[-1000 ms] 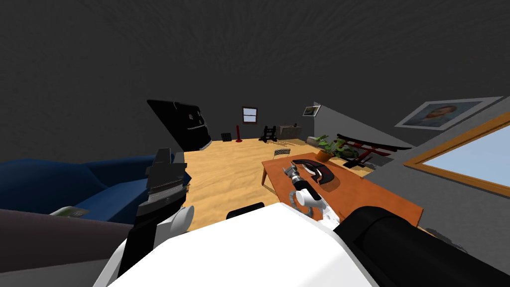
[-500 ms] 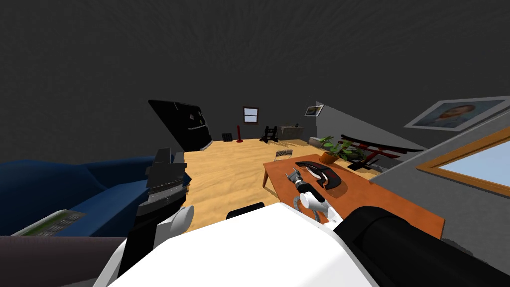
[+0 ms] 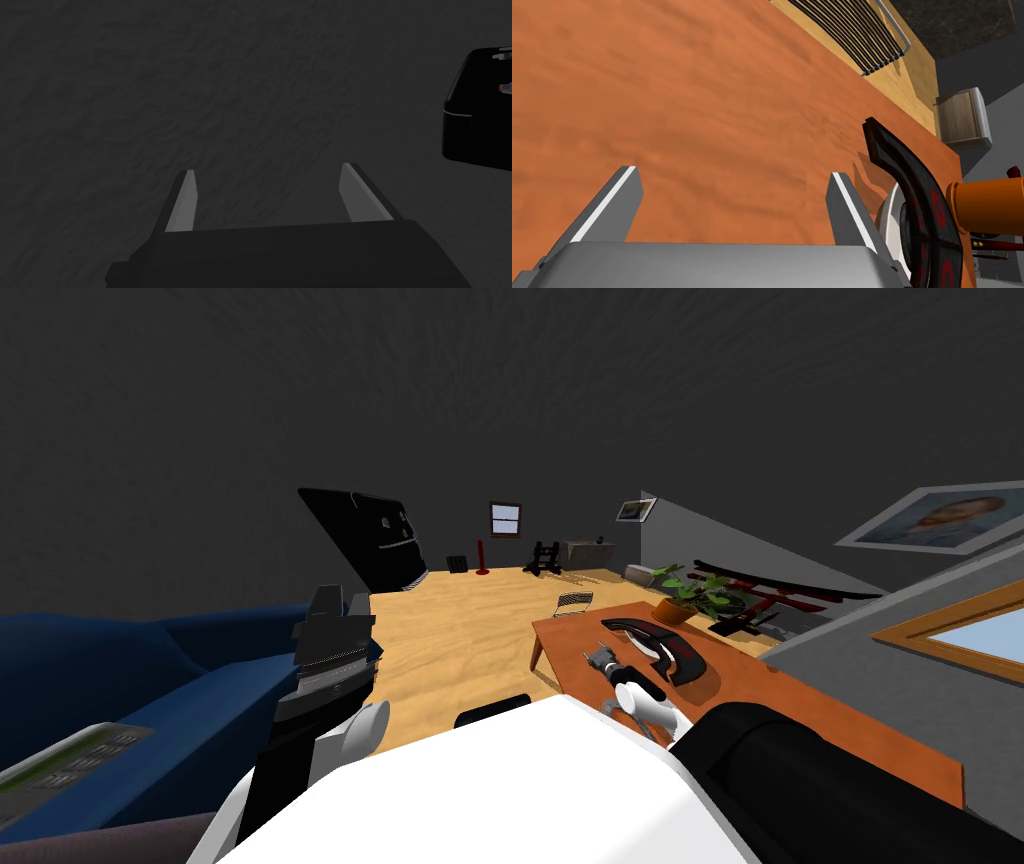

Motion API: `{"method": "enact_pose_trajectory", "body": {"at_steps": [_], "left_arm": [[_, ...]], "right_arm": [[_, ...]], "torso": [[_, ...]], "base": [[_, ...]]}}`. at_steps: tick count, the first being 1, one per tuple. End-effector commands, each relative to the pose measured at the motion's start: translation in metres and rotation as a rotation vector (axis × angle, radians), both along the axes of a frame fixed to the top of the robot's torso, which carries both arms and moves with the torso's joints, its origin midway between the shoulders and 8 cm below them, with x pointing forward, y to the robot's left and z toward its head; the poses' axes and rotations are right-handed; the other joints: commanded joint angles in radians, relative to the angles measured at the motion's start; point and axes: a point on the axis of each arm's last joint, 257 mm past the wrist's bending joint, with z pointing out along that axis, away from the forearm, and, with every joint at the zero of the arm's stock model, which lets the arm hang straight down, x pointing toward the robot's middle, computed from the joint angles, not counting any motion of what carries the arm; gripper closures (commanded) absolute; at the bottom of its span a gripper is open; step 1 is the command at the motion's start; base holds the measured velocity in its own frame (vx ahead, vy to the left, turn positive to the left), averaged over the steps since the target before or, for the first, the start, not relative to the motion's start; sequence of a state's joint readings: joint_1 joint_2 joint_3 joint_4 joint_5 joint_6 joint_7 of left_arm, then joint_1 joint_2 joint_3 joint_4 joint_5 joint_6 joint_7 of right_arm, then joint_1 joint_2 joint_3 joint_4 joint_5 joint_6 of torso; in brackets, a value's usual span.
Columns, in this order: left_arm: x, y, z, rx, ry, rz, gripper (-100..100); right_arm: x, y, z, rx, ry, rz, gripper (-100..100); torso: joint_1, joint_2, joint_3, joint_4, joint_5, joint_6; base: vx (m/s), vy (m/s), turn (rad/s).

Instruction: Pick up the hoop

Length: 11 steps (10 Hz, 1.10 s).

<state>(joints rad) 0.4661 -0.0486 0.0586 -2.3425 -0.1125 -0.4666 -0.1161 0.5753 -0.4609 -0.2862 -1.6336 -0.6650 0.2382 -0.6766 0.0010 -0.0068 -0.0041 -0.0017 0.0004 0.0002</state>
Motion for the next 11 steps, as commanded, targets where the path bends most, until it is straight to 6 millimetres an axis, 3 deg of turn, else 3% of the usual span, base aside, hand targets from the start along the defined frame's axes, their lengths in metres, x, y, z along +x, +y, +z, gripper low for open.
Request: {"method": "enact_pose_trajectory", "body": {"at_steps": [1,2,4,5,6,7,9,10,11], "left_arm": [[0.0,0.0,0.0,0.0,0.0,0.0,0],[0.0,0.0,0.0,0.0,0.0,0.0,0],[0.0,0.0,0.0,0.0,0.0,0.0,0],[0.0,0.0,0.0,0.0,0.0,0.0,0],[0.0,0.0,0.0,0.0,0.0,0.0,0],[0.0,0.0,0.0,0.0,0.0,0.0,0],[0.0,0.0,0.0,0.0,0.0,0.0,0],[0.0,0.0,0.0,0.0,0.0,0.0,0],[0.0,0.0,0.0,0.0,0.0,0.0,0]], "right_arm": [[-0.024,-0.004,-0.018,0.055,0.051,-0.042,-100],[-0.052,-0.019,-0.038,0.12,0.097,-0.114,-100],[-0.056,-0.017,-0.043,0.131,0.119,-0.115,-100],[-0.082,-0.026,-0.058,0.201,0.169,-0.18,-100],[-0.09,-0.029,-0.064,0.204,0.184,-0.193,-100],[-0.116,-0.038,-0.075,0.266,0.225,-0.26,-100],[-0.126,-0.039,-0.082,0.274,0.245,-0.276,-100],[-0.152,-0.045,-0.091,0.337,0.285,-0.344,-100],[-0.163,-0.048,-0.097,0.34,0.302,-0.362,-100]], "torso": [[0.0,0.0,0.0,0.0,0.0,0.0],[-0.001,0.0,0.0,0.0,0.0,0.0],[0.0,0.0,0.0,0.0,0.0,0.0],[0.001,0.003,0.002,0.001,0.0,0.0],[0.001,0.002,0.001,0.0,0.0,0.0],[0.001,0.002,0.001,0.0,0.0,0.0],[0.0,0.0,0.0,0.0,0.0,0.0],[-0.001,0.003,0.002,0.001,0.0,0.0],[-0.001,0.002,0.001,0.0,0.0,0.0]], "base": [[0.109,-0.014,0.014],[0.135,-0.009,0.022],[0.072,0.004,0.003],[0.096,0.013,0.013],[0.096,0.003,0.005],[0.118,0.01,0.014],[0.08,-0.016,-0.001],[0.083,-0.015,0.006],[0.09,-0.014,0.001]]}}
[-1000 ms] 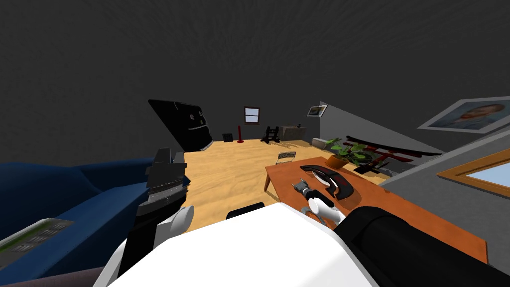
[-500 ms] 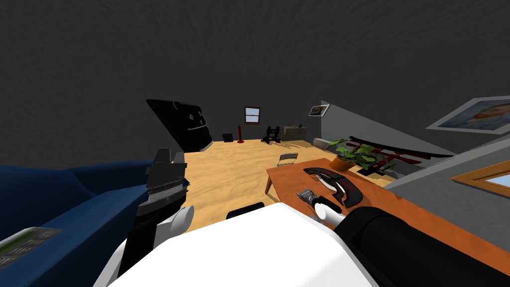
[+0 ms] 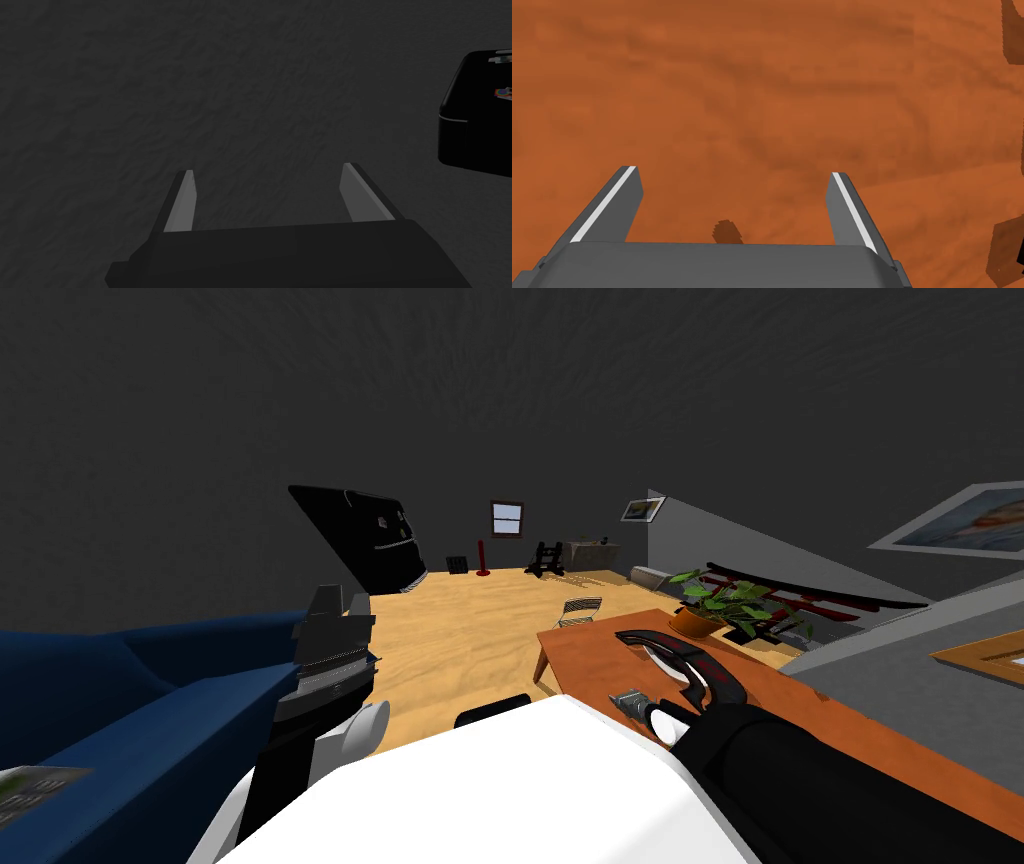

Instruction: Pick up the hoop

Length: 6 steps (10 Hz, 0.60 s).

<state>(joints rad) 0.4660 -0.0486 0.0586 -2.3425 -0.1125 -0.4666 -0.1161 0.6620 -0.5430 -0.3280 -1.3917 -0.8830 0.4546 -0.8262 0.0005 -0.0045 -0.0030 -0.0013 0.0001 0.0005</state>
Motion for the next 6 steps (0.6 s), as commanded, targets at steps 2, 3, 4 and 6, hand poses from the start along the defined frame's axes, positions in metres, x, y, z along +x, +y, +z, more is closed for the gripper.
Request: {"method": "enact_pose_trajectory", "body": {"at_steps": [2,3,4,6], "left_arm": [[0.0,0.0,0.0,0.0,0.0,0.0,0],[0.0,0.0,0.0,0.0,0.0,0.0,0],[0.0,0.0,0.0,0.0,0.0,0.0,0],[0.0,0.0,0.0,0.0,0.0,0.0,0]], "right_arm": [[-0.041,-0.008,-0.014,0.066,0.066,-0.106,-100],[-0.072,-0.014,-0.02,0.111,0.103,-0.189,-100],[-0.08,-0.011,-0.024,0.125,0.124,-0.196,-100],[-0.11,-0.012,-0.028,0.176,0.163,-0.276,-100]], "torso": [[0.0,-0.002,-0.001,0.0,0.0,0.0],[0.0,-0.003,-0.001,-0.001,0.0,0.0],[0.001,-0.003,-0.001,-0.001,0.0,0.0],[0.0,-0.003,-0.002,0.0,0.0,0.0]], "base": [[0.127,-0.013,-0.003],[0.122,-0.002,-0.007],[0.11,-0.006,-0.008],[0.123,-0.017,-0.011]]}}
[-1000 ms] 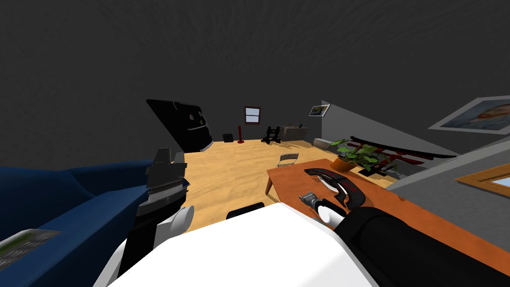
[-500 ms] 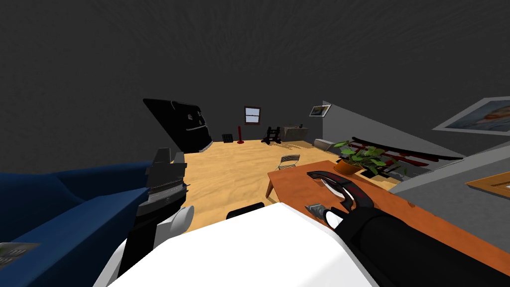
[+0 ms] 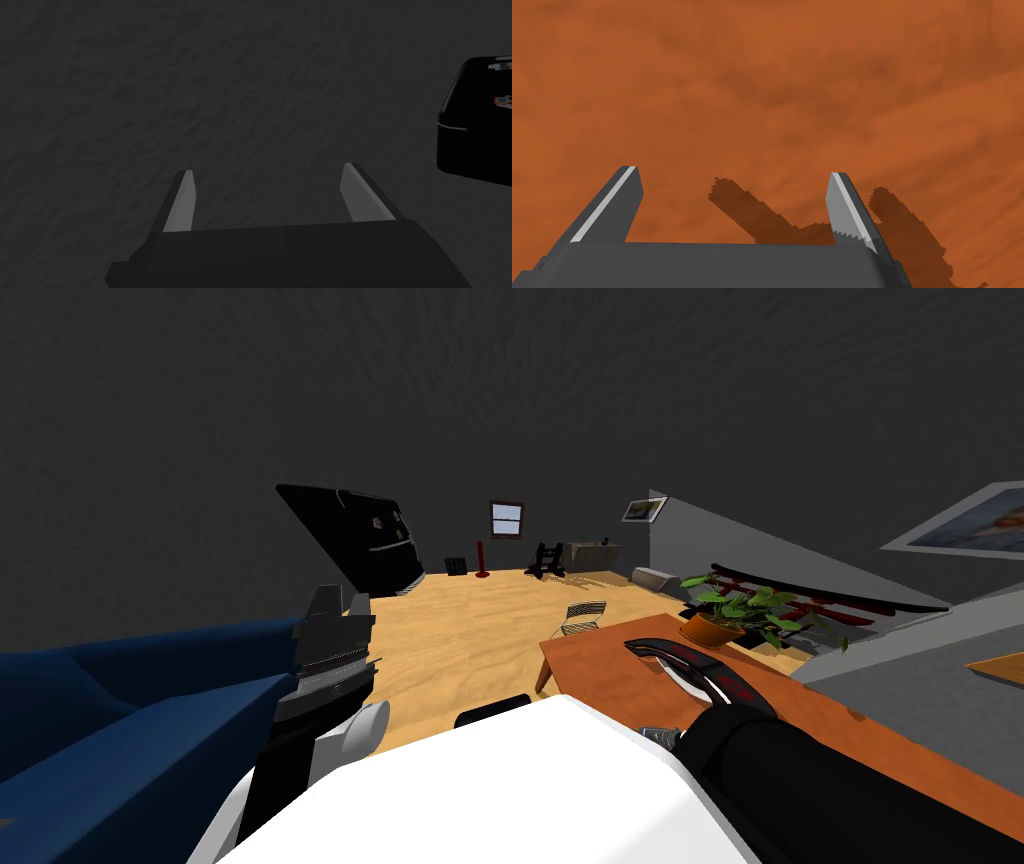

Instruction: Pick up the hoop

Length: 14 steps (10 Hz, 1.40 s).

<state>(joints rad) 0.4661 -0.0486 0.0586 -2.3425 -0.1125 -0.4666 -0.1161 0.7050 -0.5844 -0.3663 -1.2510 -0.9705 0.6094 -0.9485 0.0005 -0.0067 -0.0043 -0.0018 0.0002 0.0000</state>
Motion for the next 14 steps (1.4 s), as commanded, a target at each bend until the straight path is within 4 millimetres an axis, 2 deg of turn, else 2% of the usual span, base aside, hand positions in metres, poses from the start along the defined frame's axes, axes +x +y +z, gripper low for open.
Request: {"method": "enact_pose_trajectory", "body": {"at_steps": [1,2,3,4,5,6,7,8,9,11,12,13,14], "left_arm": [[0.0,0.0,0.0,0.0,0.0,0.0,0],[0.0,0.0,0.0,0.0,0.0,0.0,0],[0.0,0.0,0.0,0.0,0.0,0.0,0],[0.0,0.0,0.0,0.0,0.0,0.0,0],[0.0,0.0,0.0,0.0,0.0,0.0,0],[0.0,0.0,0.0,0.0,0.0,0.0,0],[0.0,0.0,0.0,0.0,0.0,0.0,0],[0.0,0.0,0.0,0.0,0.0,0.0,0],[0.0,0.0,0.0,0.0,0.0,0.0,0],[0.0,0.0,0.0,0.0,0.0,0.0,0],[0.0,0.0,0.0,0.0,0.0,0.0,0],[0.0,0.0,0.0,0.0,0.0,0.0,0],[0.0,0.0,0.0,0.0,0.0,0.0,0]], "right_arm": [[-0.014,-0.001,-0.005,0.01,0.02,-0.025,-100],[-0.038,0.0,-0.006,0.054,0.049,-0.097,-100],[-0.049,-0.001,-0.009,0.057,0.067,-0.115,-100],[-0.08,0.001,-0.01,0.1,0.105,-0.199,-100],[-0.083,0.001,-0.011,0.1,0.11,-0.203,-100],[-0.112,0.004,-0.011,0.14,0.145,-0.285,-100],[-0.112,0.004,-0.011,0.14,0.145,-0.286,-100],[-0.137,0.01,-0.011,0.177,0.176,-0.363,-100],[-0.142,0.01,-0.011,0.178,0.183,-0.372,-100],[-0.168,0.017,-0.01,0.213,0.214,-0.45,-100],[-0.168,0.017,-0.01,0.213,0.214,-0.45,-100],[-0.186,0.026,-0.009,0.247,0.236,-0.517,-100],[-0.19,0.026,-0.009,0.247,0.241,-0.524,-100]], "torso": [[0.0,0.0,0.0,0.0,0.0,0.0],[0.001,0.003,0.002,0.001,0.0,0.0],[0.001,0.003,0.002,0.001,0.0,0.0],[0.001,0.002,0.001,0.001,0.0,0.0],[0.001,0.001,0.0,0.0,0.0,0.001],[0.0,0.001,0.0,0.0,0.0,0.0],[0.0,0.002,0.001,0.0,0.0,0.0],[0.0,0.001,0.001,0.0,0.0,0.0],[0.001,0.001,0.0,0.0,0.0,0.0],[0.0,0.0,0.0,0.0,0.0,0.0],[0.0,0.002,0.001,0.0,0.0,0.0],[0.001,0.005,0.003,0.001,0.0,0.0],[0.001,0.005,0.003,0.001,0.0,0.0]], "base": [[0.044,-0.002,0.006],[0.073,-0.001,-0.021],[0.088,-0.002,-0.015],[0.133,-0.01,-0.016],[0.106,-0.015,-0.024],[0.094,-0.016,-0.017],[0.097,-0.009,-0.017],[0.114,-0.011,-0.025],[0.105,-0.009,-0.017],[0.108,-0.015,-0.023],[0.022,-0.001,0.008],[0.056,-0.004,-0.028],[0.067,-0.01,-0.025]]}}
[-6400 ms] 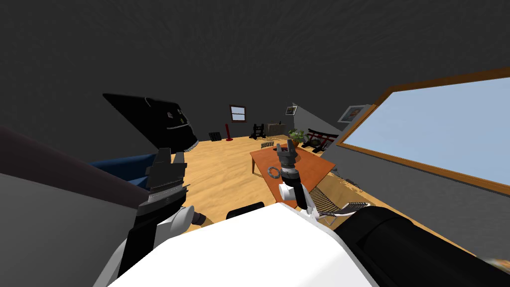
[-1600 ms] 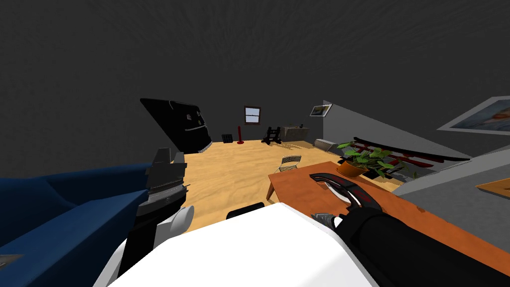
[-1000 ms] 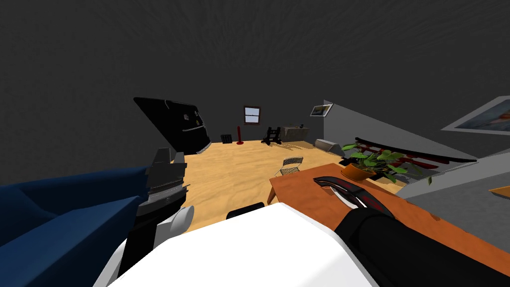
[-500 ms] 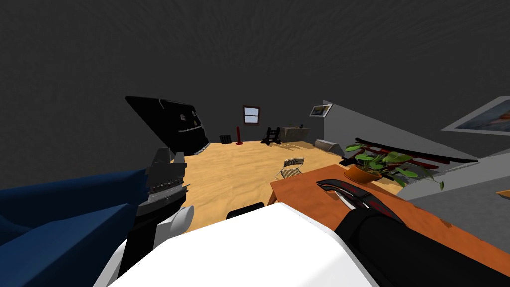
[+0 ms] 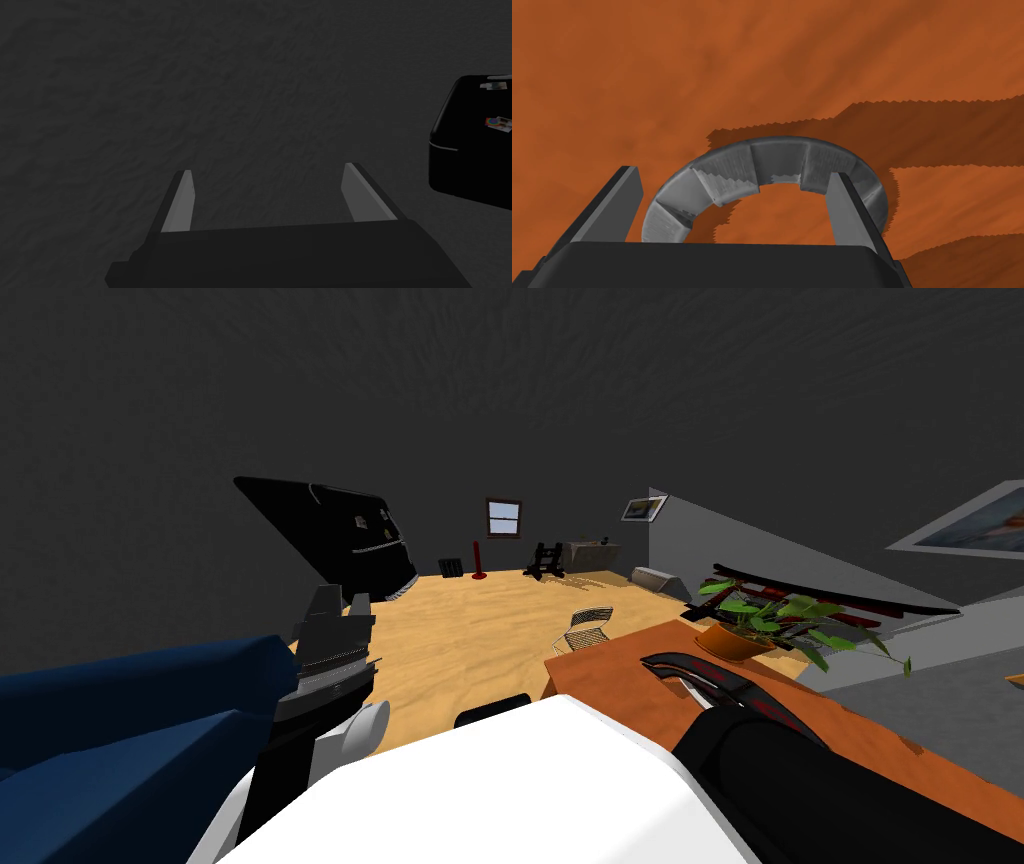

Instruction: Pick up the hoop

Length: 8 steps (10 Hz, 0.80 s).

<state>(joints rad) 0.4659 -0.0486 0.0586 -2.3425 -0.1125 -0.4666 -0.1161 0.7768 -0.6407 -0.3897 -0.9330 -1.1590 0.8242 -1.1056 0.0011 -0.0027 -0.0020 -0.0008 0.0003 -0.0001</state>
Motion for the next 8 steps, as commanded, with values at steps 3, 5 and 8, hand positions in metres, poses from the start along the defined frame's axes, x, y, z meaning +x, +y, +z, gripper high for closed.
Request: {"method": "enact_pose_trajectory", "body": {"at_steps": [3,5,8], "left_arm": [[0.0,0.0,0.0,0.0,0.0,0.0,0],[0.0,0.0,0.0,0.0,0.0,0.0,0],[0.0,0.0,0.0,0.0,0.0,0.0,0]], "right_arm": [[-0.052,0.031,0.003,0.088,0.066,-0.198,-100],[-0.07,0.051,0.001,0.13,0.087,-0.283,-100],[-0.074,0.059,-0.001,0.146,0.09,-0.306,0]], "torso": [[0.0,-0.004,-0.002,-0.001,0.0,0.0],[-0.001,-0.005,-0.003,-0.001,0.0,0.0],[0.0,0.001,0.0,0.0,0.0,0.0]], "base": [[0.13,-0.012,-0.037],[0.116,-0.019,-0.033],[0.044,-0.006,-0.014]]}}
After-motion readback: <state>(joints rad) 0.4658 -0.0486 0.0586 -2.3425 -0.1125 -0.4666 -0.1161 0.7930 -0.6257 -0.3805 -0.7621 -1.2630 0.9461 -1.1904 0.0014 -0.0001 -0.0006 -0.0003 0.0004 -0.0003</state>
